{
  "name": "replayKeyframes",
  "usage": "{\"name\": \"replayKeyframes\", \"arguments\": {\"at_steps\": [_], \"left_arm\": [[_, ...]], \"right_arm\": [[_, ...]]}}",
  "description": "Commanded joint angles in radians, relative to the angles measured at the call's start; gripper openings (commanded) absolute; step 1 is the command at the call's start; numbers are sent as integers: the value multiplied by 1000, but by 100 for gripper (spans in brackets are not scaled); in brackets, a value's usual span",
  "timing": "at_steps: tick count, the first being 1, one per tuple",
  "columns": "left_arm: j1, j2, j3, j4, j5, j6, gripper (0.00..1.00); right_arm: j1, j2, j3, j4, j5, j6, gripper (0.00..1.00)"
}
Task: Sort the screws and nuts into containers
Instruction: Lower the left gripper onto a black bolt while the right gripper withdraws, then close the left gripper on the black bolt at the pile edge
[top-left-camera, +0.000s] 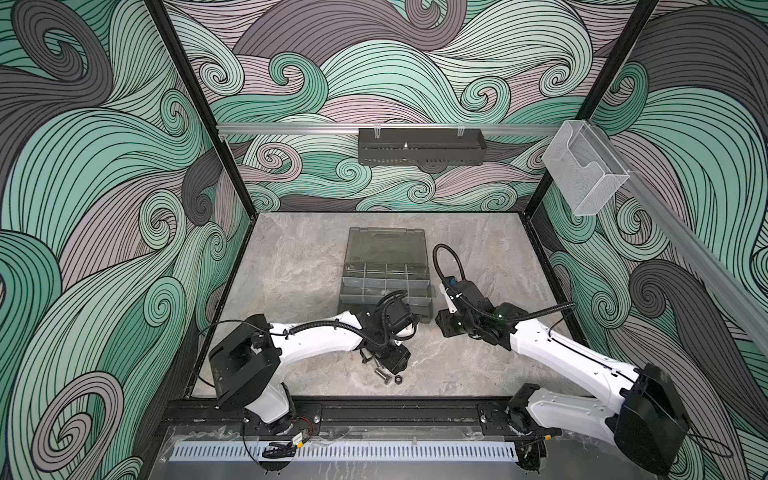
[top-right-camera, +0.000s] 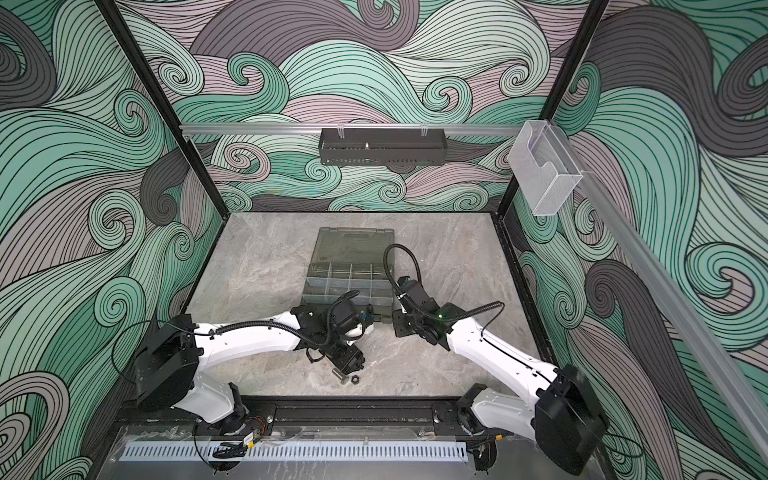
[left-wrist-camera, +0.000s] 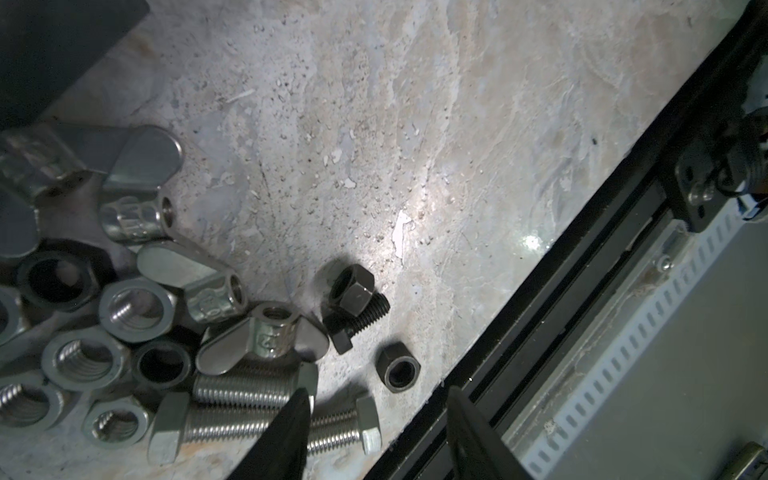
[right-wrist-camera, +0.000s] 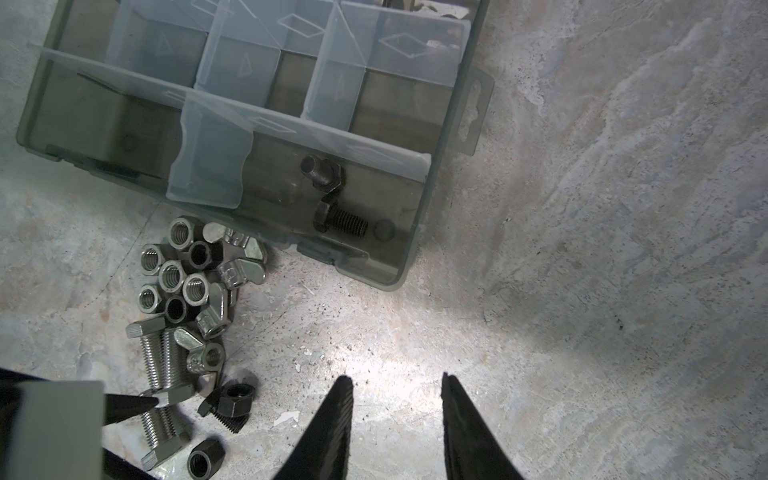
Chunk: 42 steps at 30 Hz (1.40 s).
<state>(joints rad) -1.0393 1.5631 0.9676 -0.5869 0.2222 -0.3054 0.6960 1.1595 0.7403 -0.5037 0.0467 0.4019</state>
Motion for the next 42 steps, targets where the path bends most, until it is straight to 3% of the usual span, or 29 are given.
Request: {"name": "replayKeyframes", "arguments": {"at_steps": [1,12,17,42], "left_arm": [[-11,33,36,-26,29,28,52],[-33,116,111,-95,-5,133,50],[-42,161,137,-119,5,169,43],[-53,254,174,-74,-30,183,35]], "right_arm": [[-6,-13,-22,-25,17,15,38],[-6,-10,-34,-22,11,18,37],[-6,-15,-45,-19,15,23,37],[-6,-39,-77,-16,17,38,37]]}}
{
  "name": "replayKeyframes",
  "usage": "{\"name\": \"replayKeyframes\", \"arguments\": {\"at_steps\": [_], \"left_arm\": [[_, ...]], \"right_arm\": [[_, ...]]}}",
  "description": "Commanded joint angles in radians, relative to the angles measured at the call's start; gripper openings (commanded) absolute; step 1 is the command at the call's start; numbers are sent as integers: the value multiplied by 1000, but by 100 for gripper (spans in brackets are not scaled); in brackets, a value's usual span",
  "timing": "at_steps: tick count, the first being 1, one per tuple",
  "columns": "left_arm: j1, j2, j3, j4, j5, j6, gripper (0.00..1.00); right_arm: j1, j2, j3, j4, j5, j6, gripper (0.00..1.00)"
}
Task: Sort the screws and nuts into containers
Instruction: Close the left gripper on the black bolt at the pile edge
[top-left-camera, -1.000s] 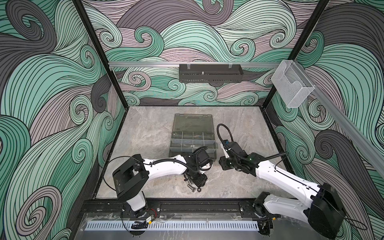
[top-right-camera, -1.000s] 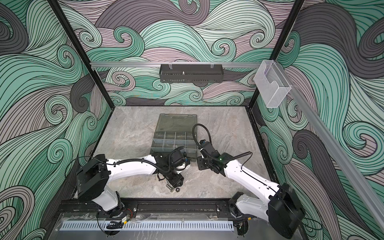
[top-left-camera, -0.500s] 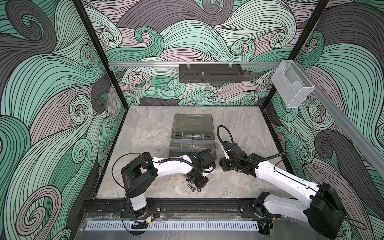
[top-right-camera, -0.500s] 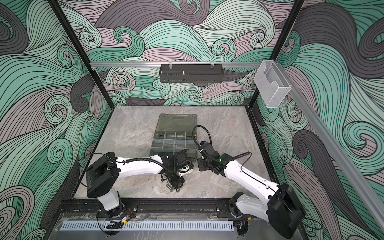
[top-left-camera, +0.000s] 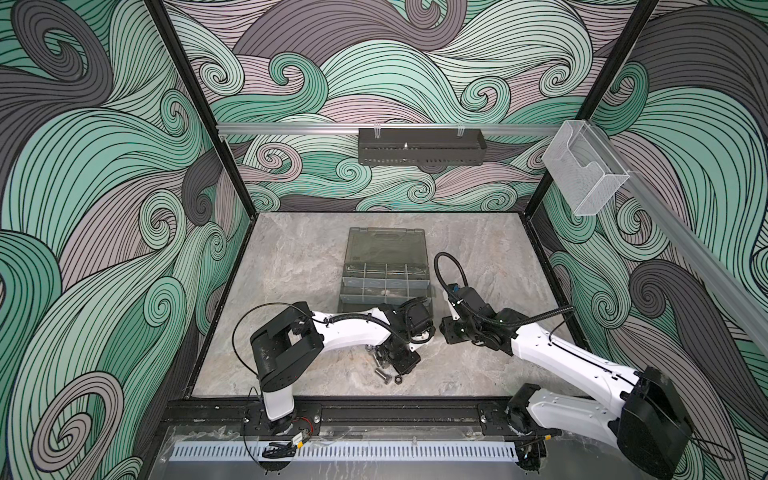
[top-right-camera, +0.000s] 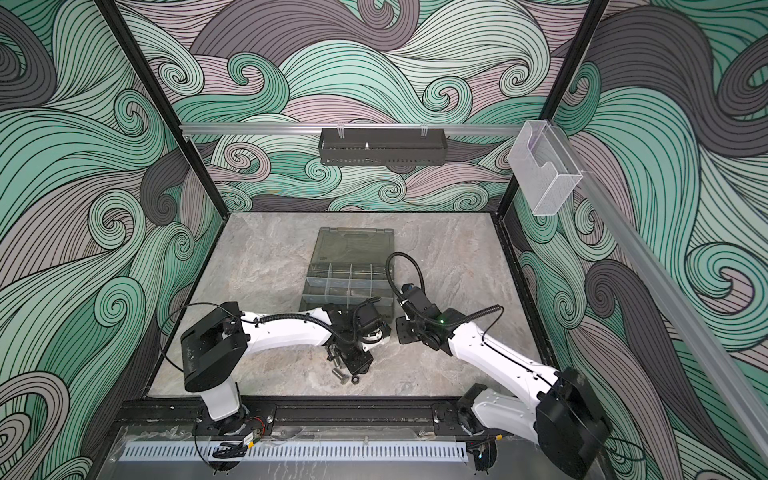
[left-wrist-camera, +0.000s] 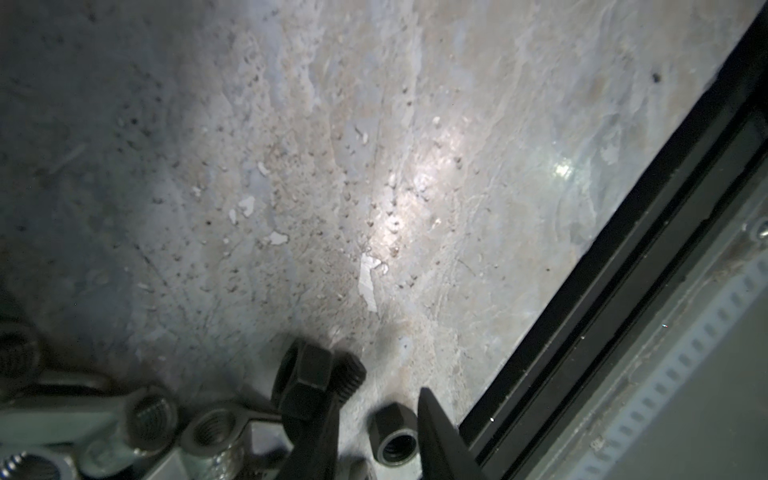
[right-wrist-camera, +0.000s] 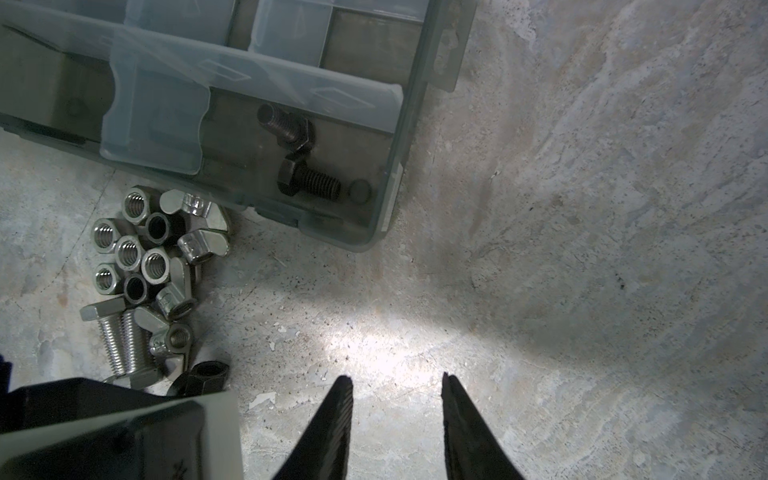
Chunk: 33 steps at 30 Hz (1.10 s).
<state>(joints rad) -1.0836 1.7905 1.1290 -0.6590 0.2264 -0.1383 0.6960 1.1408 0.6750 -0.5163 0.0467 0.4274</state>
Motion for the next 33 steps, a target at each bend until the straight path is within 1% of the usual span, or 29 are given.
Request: {"name": "replayKeyframes", "arguments": {"at_steps": [1,10,17,21,25,33], "left_arm": [[-9,28,12,-2,-40,19,35],[-9,32,44,-28,-103,58,35],[-7,46,52,-32,-124,63,34],[-7,53,52,-40,-148,59,32],[-7,57,51,-36,-145,54,31],[-8,78,44,-27,-133,52,22]], "right_arm": [[-6,-22,-14,-3,17,13,37],[-6,-43,-32,-3,18,20,38],[-6,-49,-37,-5,20,23,38],[-6,-49,-39,-3,18,24,38],[-6,-49,-41,-4,19,25,38],[-6,-56,-46,-7,23,27,38]]}}
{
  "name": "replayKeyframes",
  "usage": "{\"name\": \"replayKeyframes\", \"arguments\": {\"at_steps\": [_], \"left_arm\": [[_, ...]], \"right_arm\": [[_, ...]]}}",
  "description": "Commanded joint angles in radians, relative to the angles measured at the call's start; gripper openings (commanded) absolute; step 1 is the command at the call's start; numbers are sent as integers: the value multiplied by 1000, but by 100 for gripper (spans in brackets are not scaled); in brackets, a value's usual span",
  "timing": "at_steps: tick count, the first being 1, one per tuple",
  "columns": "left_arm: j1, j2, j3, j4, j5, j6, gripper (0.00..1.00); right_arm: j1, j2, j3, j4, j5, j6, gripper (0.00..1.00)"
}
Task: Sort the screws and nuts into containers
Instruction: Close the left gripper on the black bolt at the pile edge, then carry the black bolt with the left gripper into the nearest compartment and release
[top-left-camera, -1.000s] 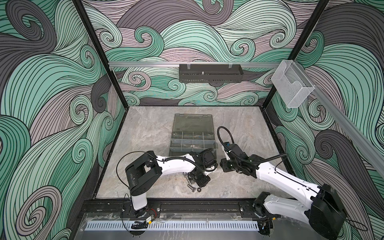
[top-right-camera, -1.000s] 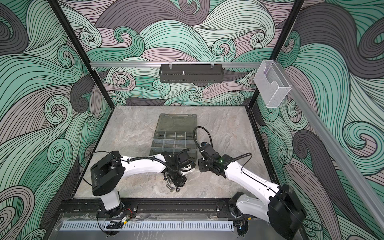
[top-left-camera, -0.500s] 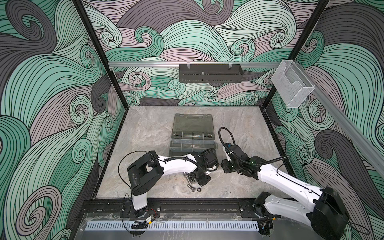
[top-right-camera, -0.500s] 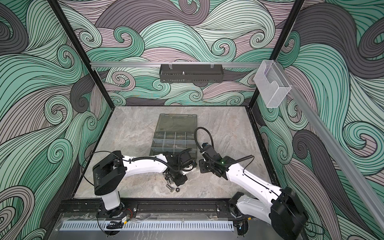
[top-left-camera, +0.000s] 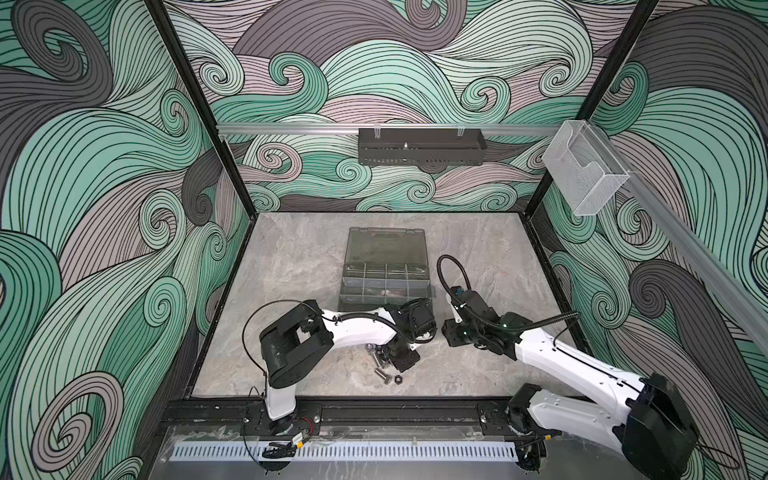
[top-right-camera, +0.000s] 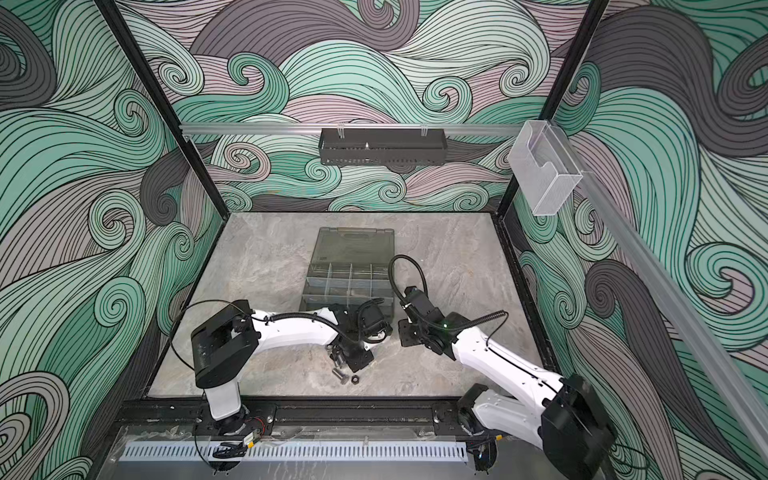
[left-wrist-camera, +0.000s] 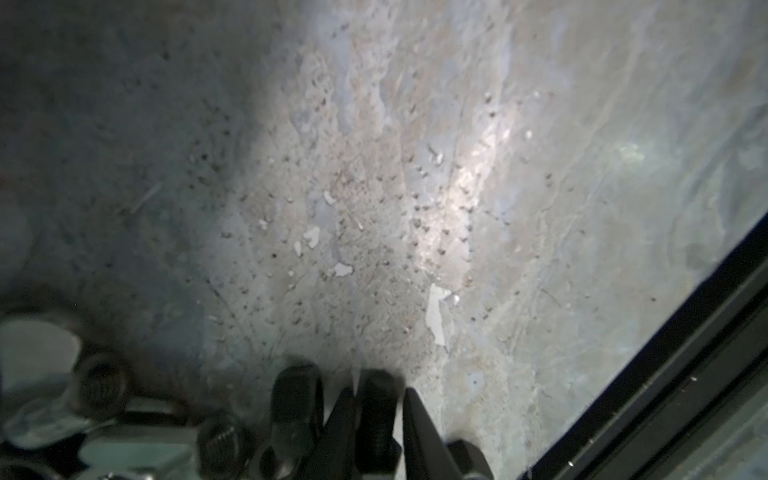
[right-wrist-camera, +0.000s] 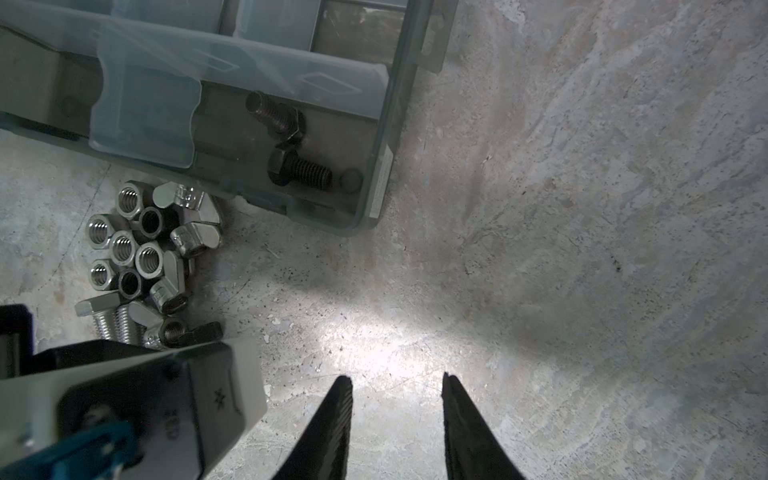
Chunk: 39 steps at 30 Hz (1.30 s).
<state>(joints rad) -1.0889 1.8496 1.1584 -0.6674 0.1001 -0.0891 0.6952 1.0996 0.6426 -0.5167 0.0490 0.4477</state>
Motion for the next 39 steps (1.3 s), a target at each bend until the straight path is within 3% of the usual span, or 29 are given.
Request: {"name": "replayKeyframes", "arguments": {"at_steps": [1,12,17,25,31,39], "left_arm": [[-2,22,14,-18,-5,3,22],[-2,27,21,-21,-23,3,7],[11,-35,66,-31,-23,-17,5],[129,-100,214,-61,-77,26,4],[239,-13,332,-56,-75,45,4],[284,77,393,-57,-46,42,4]], "right_arm": [[-5,-17,-14,-7,22,7,38],[-5,-32,-12,-10,35,9,38],[-6,-57,-9,-24,49,10,38],[-19,-115,-18,-34,62,15,38],[-21,-128,-20,-58,48,9,38],[-21,-175,-42,-72,48,34,38]]}}
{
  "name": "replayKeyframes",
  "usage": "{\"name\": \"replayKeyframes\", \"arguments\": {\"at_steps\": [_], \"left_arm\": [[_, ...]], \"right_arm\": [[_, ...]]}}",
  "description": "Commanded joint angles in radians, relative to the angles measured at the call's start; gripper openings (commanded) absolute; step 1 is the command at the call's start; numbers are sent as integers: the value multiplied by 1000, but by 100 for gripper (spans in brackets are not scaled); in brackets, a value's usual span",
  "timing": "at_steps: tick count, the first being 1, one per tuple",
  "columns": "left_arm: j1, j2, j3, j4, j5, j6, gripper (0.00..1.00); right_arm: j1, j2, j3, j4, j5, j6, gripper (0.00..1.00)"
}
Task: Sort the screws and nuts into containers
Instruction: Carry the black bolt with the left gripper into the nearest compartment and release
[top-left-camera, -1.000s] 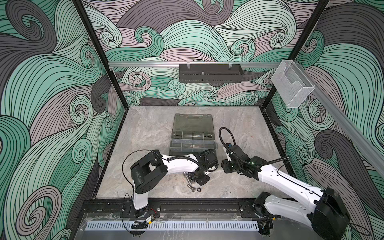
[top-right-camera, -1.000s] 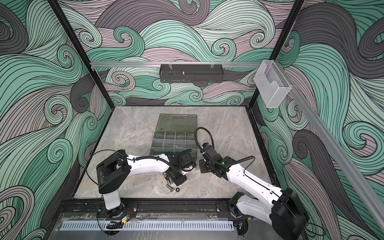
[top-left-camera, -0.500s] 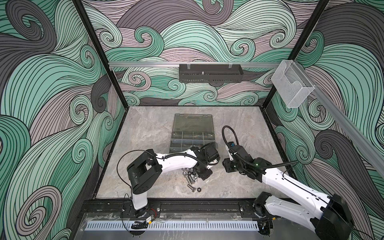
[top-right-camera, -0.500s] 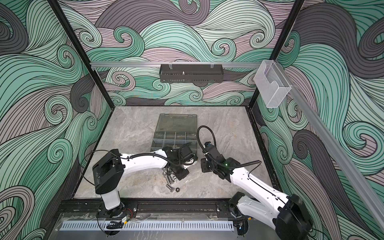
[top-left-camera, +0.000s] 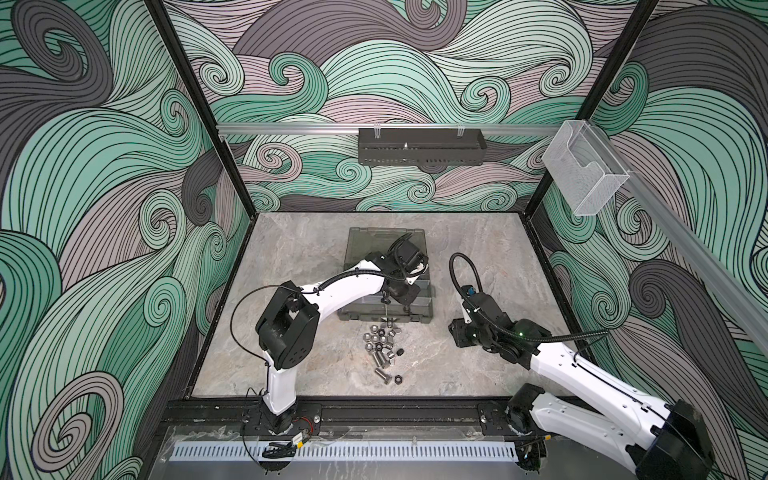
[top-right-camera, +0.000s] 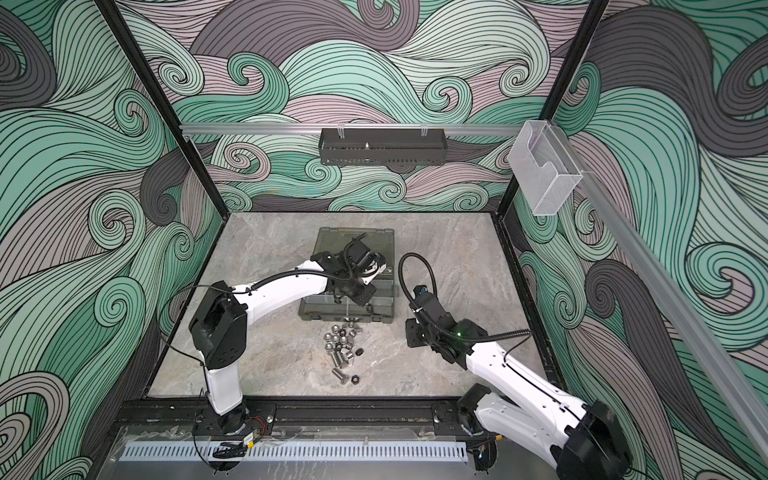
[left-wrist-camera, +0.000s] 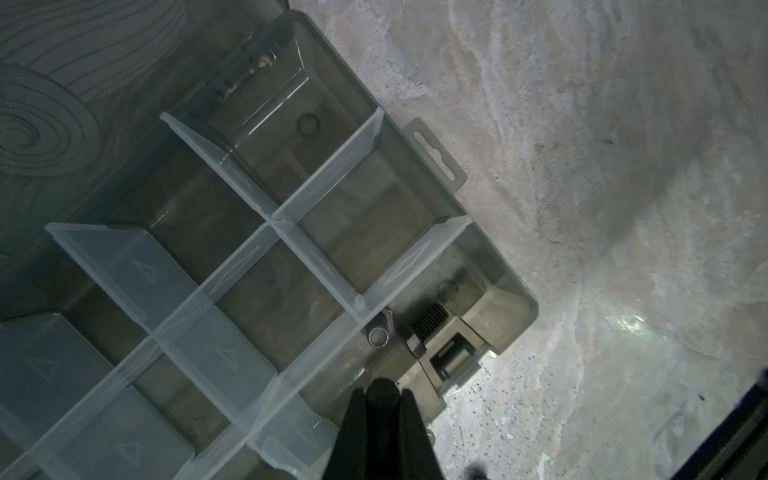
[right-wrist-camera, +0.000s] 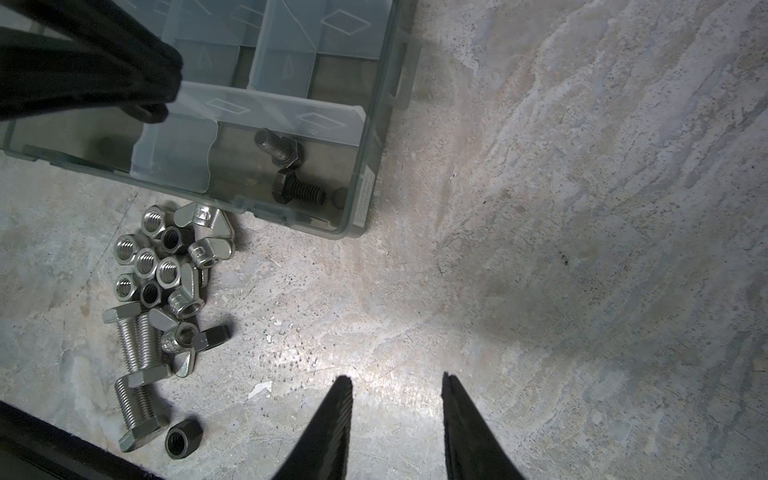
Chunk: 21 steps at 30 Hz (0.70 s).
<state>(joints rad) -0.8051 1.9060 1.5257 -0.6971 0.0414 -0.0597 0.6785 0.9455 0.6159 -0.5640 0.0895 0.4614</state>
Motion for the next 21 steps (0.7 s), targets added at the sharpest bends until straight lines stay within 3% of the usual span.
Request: {"name": "replayKeyframes", "arguments": {"at_steps": [1,6,13,21], "left_arm": [[1,22,25,-26,12,14,4],[14,26,9,-17,16,9,6],[17,6,-17,-4,25,-5,25],[29,-69,-79,20,30,-19,29]], "right_arm": [[-6,-26,-20,-26,8,24,38],[-5,-37,-34,-32,7,31,38],[-5,-30,-29,-34,8,33,39],[-5,-30,-30,-35,9,33,39]]}}
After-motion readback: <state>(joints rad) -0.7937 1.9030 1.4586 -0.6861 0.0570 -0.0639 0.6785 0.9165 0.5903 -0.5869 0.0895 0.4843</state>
